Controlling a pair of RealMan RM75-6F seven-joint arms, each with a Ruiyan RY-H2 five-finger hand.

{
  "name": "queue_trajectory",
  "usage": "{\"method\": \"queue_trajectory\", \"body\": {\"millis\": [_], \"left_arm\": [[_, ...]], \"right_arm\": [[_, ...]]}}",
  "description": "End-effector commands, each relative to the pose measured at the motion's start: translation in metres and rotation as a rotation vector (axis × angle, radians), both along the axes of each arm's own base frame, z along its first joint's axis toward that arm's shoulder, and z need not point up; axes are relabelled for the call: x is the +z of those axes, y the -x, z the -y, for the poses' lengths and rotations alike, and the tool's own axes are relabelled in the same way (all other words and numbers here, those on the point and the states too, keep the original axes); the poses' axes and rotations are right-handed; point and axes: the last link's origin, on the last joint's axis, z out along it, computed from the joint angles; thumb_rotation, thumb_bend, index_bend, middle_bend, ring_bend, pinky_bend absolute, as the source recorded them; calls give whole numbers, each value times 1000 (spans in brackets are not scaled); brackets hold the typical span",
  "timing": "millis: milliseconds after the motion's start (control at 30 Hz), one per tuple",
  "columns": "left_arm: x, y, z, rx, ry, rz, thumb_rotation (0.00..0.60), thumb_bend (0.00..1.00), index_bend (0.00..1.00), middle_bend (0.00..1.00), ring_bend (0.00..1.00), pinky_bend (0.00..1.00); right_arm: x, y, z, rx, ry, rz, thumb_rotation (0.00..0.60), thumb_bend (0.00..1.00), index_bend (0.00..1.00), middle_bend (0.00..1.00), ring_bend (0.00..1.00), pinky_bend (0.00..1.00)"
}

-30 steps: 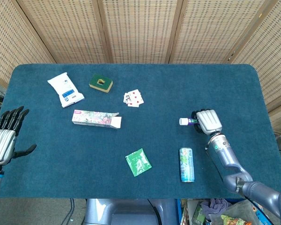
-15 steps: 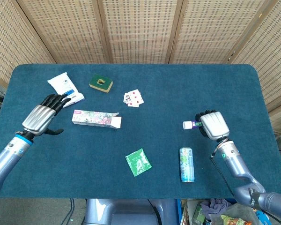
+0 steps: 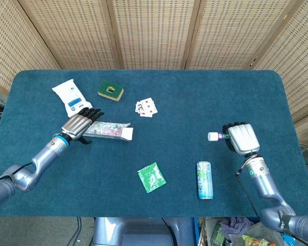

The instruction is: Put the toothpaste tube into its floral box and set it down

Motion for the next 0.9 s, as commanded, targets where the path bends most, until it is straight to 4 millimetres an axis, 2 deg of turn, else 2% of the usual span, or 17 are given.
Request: {"method": "queue_trajectory", "body": {"millis": [33,133,300,367,500,567,633,733,900], "left_arm": [[-18,-7,-12,23,8,0,600,212,0,0,0,0],[-32,-12,-14,30,26,2,600,212,0,0,0,8],[-50,-21,-22,31,35,-11,600,212,4,14,5,100],[-54,-24,-23,31,41,-16,600,212,39,71,46,160],[-60,-31,-24,24,48,-12,600,286,252,351,278,349],[-61,-35,-25,8,39,-4,600,342,343,477,387,421],[-61,-39,-25,-9,35,3,600,370,390,526,433,445],[-57,-44,-24,-31,35,11,600,378,440,533,443,449],[-35,-65,-22,-118,26,67,600,378,452,533,443,448]], "right_arm": [[0,1,0,-2,-2,0,600,532,605,592,421,407],[0,2,0,-3,-4,-8,600,532,605,591,421,407],[0,2,-2,0,-14,-16,600,531,605,589,421,407],[0,3,-2,-1,-15,-17,600,532,606,589,421,407],[1,5,-3,-4,-13,-17,600,533,605,589,421,407],[2,6,-4,-4,-10,-21,600,538,605,589,421,407],[4,8,-7,0,-6,-30,600,539,605,590,422,407],[7,8,-10,6,0,-35,600,539,606,591,425,406],[17,3,-18,38,18,-65,600,539,606,592,427,407]]}}
